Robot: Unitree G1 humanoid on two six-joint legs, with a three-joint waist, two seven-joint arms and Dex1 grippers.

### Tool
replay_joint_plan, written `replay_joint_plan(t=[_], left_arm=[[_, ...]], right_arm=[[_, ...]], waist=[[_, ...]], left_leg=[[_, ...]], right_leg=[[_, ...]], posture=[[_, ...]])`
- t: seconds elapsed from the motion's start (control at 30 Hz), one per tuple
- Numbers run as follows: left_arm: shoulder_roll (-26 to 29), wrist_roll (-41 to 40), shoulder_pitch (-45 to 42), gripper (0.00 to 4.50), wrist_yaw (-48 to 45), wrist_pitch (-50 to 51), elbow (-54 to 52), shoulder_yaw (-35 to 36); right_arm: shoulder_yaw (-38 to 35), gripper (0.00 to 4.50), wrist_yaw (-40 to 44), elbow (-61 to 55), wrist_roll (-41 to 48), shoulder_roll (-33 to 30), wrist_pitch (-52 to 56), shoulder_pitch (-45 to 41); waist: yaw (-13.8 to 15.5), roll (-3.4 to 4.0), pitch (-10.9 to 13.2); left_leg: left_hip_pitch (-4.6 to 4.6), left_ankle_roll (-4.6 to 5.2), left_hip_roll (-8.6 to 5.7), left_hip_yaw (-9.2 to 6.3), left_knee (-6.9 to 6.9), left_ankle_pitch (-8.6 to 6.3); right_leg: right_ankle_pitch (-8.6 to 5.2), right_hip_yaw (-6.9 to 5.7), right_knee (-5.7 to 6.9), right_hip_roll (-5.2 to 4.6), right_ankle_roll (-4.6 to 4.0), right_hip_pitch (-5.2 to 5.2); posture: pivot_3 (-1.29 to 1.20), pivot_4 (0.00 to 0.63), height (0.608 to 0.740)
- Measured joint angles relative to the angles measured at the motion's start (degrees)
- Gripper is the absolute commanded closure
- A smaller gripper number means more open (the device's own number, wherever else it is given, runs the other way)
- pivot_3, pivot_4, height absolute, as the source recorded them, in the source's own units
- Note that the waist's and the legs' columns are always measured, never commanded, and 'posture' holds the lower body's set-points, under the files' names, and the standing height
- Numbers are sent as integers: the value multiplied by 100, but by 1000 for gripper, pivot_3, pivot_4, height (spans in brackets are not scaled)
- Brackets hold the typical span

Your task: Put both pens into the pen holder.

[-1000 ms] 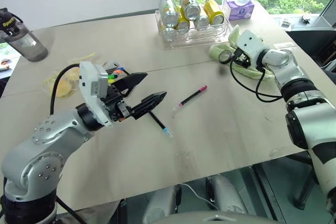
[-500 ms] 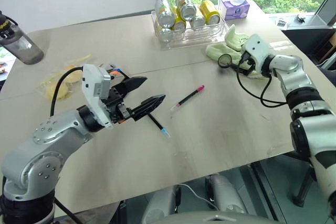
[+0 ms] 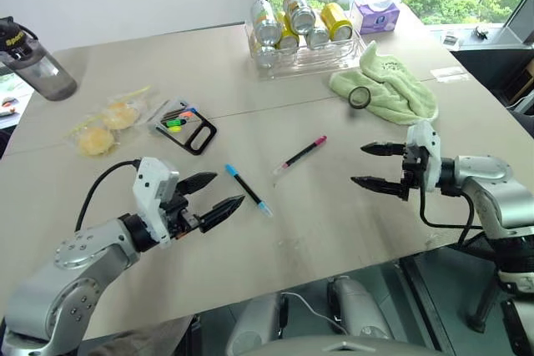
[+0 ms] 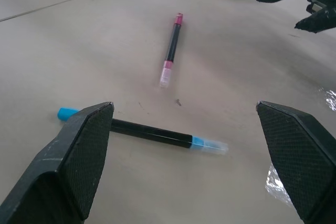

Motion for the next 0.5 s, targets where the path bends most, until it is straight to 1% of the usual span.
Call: replay_joint_plan(t=[0.03, 0.2, 0.33, 0.4, 0.43, 0.5], left_arm=[[3, 82, 102, 0, -98, -58, 0, -1], [7, 220, 259, 0, -373, -183, 7, 24], [13, 231, 365, 0, -527, -228, 6, 138], [24, 232, 403, 0, -598, -240, 14, 229], [38, 229, 539, 0, -679, -265, 19, 368], [72, 215, 600, 0, -780, -282, 11, 488]], right_arm=[[0, 64, 8, -45, 3, -61, 4, 22], [104, 64, 63, 35, -80, -138, -97, -31], [522, 64, 254, 553, -483, -57, -542, -580], [738, 64, 316, 831, -665, 96, -759, -866], [972, 64, 360, 1342, -868, 416, -943, -1340], [1269, 64, 348, 1966, -1142, 910, -1220, -2005]], waist=[[3, 0, 0], [72, -1, 1], [63, -1, 0], [66, -2, 1], [5, -8, 3], [-60, -4, 6]], left_leg=[[12, 1, 0, 1, -2, 0], [14, 1, 1, 2, 0, -1], [15, 1, 3, 5, 0, 0], [14, 0, 6, 4, 0, 0], [23, 0, 10, 18, 0, 0], [20, -1, 15, 23, -1, 1]], right_leg=[[0, -1, -2, 0, 0, 11], [0, -13, -4, 0, 0, 14], [0, -14, -4, 1, 0, 13], [0, -15, -4, 4, 0, 13], [2, -5, -3, 10, -3, 13], [4, -3, -2, 12, -7, 8]], posture=[[0, 150, 739], [0, 150, 739], [0, 150, 739], [0, 150, 739], [0, 150, 739], [0, 150, 739]])
